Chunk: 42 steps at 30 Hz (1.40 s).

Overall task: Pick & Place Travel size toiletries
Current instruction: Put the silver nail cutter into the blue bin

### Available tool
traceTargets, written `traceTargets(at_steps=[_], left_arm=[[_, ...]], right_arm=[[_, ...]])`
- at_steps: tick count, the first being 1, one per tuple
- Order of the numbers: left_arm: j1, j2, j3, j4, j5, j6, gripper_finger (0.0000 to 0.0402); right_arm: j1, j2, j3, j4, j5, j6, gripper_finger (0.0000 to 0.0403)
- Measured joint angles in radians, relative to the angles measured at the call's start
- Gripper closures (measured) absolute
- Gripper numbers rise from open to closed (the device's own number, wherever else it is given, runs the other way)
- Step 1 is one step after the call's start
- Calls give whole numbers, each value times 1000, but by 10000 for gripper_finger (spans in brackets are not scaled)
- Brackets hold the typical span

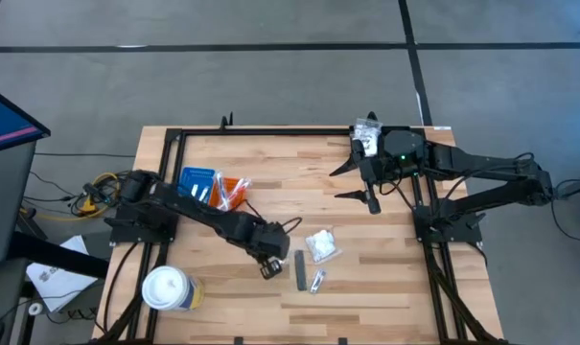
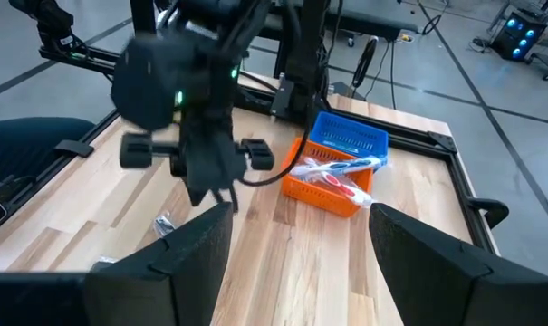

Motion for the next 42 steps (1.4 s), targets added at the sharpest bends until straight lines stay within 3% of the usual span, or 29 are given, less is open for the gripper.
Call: traceTargets(at_steps=[3, 9, 12, 16, 20, 25, 29, 34, 42], left_arm=[[-9, -36, 0, 65, -4, -10, 402], [-14, -35, 1, 231, 86, -16, 401], [-14, -18, 0, 223, 108, -19, 394], [-14, 17, 0, 203, 116, -48, 365], [-14, 76, 0, 211, 187, -68, 321], [-23, 117, 1, 361, 268, -43, 292], [-24, 115, 2, 334, 262, -49, 317], [-16, 134, -1, 285, 264, -41, 388], [-10, 163, 0, 283, 321, -24, 401]], right_arm=[[0, 0, 0, 0, 0, 0, 148], [0, 0, 0, 0, 0, 0, 148], [0, 0, 0, 0, 0, 0, 148], [0, 0, 0, -3, 0, 0, 148], [-1, 0, 0, 0, 0, -3, 148], [-1, 0, 0, 0, 0, -7, 148], [-1, 0, 0, -1, 0, -7, 148], [-1, 0, 0, -3, 0, -3, 148], [-1, 1, 0, -1, 0, -3, 148]])
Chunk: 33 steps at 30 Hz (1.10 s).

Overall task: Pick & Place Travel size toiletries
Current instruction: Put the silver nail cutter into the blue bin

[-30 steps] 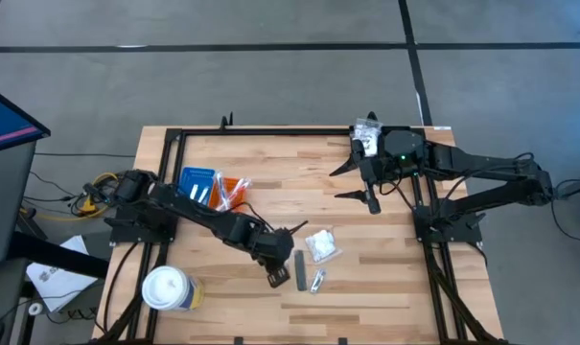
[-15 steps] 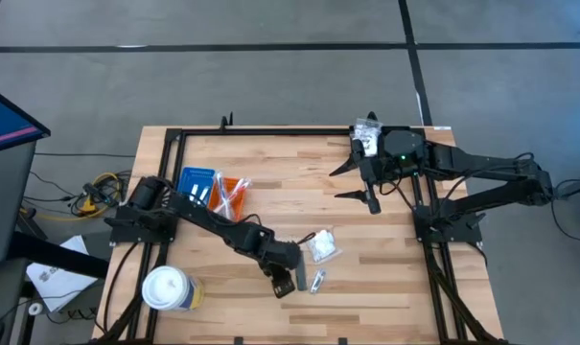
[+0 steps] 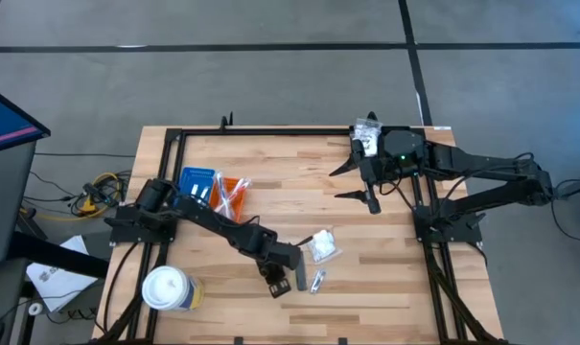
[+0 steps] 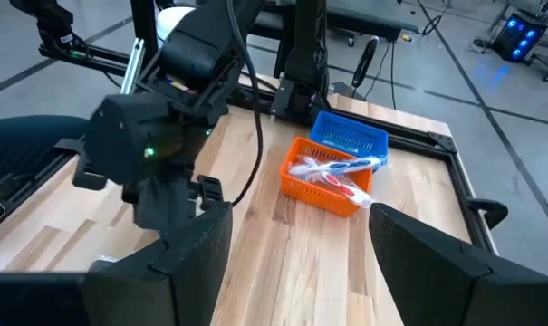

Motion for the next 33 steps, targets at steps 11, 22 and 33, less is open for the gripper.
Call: traceTargets(at_steps=[11, 22, 33], left_arm=[[20, 9, -14, -124, -69, 8, 401], [-4, -95, 3, -173, -254, 129, 401], [-16, -139, -13, -173, -397, 291, 341]], right_arm=[[0, 0, 0, -3, 0, 1, 148], [1, 0, 0, 0, 0, 1, 148], [1, 0, 0, 0, 0, 3, 148]])
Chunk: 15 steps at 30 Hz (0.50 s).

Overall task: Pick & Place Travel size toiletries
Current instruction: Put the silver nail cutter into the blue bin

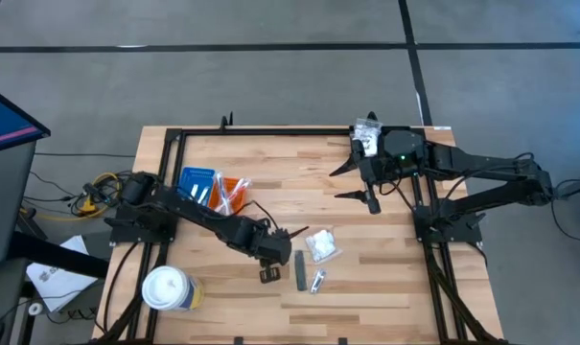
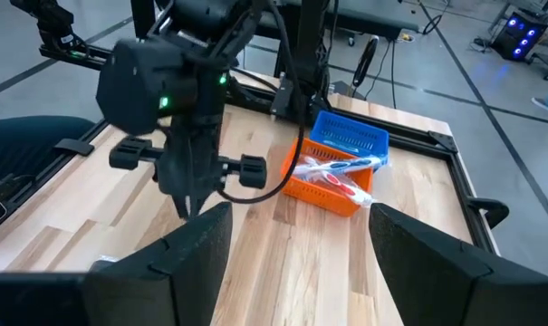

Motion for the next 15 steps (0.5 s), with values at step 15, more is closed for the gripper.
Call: traceTargets(at_steps=[15], left_arm=[[-1, 87, 0, 16, 1, 13, 202]], right_arm=[[-1, 0, 0, -3, 0, -3, 148]])
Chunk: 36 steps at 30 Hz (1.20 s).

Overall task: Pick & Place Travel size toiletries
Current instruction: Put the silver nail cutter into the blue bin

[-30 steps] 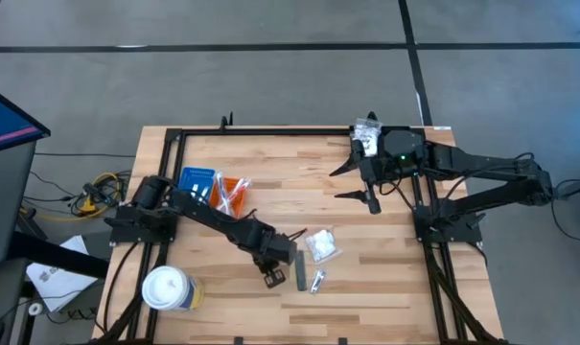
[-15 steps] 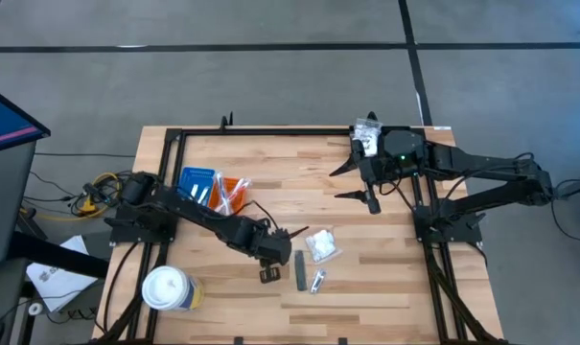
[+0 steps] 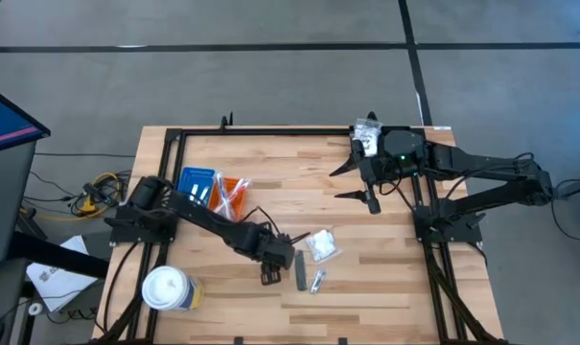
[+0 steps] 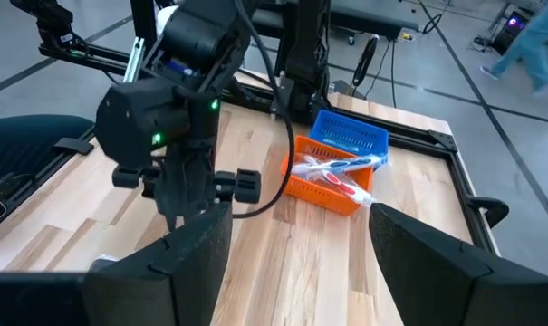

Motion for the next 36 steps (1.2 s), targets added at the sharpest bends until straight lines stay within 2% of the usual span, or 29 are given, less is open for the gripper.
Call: traceTargets(at_steps=[5, 12, 31, 36], left_arm=[[0, 50, 0, 4, 9, 1, 209], [0, 56, 0, 9, 25, 1, 225], [10, 57, 0, 10, 24, -4, 341], [10, 57, 0, 11, 22, -11, 346]], right_arm=[[0, 0, 0, -2, 0, 1, 148], [0, 0, 0, -3, 0, 0, 148], [0, 0, 0, -3, 0, -5, 148], [0, 0, 0, -3, 0, -5, 148]])
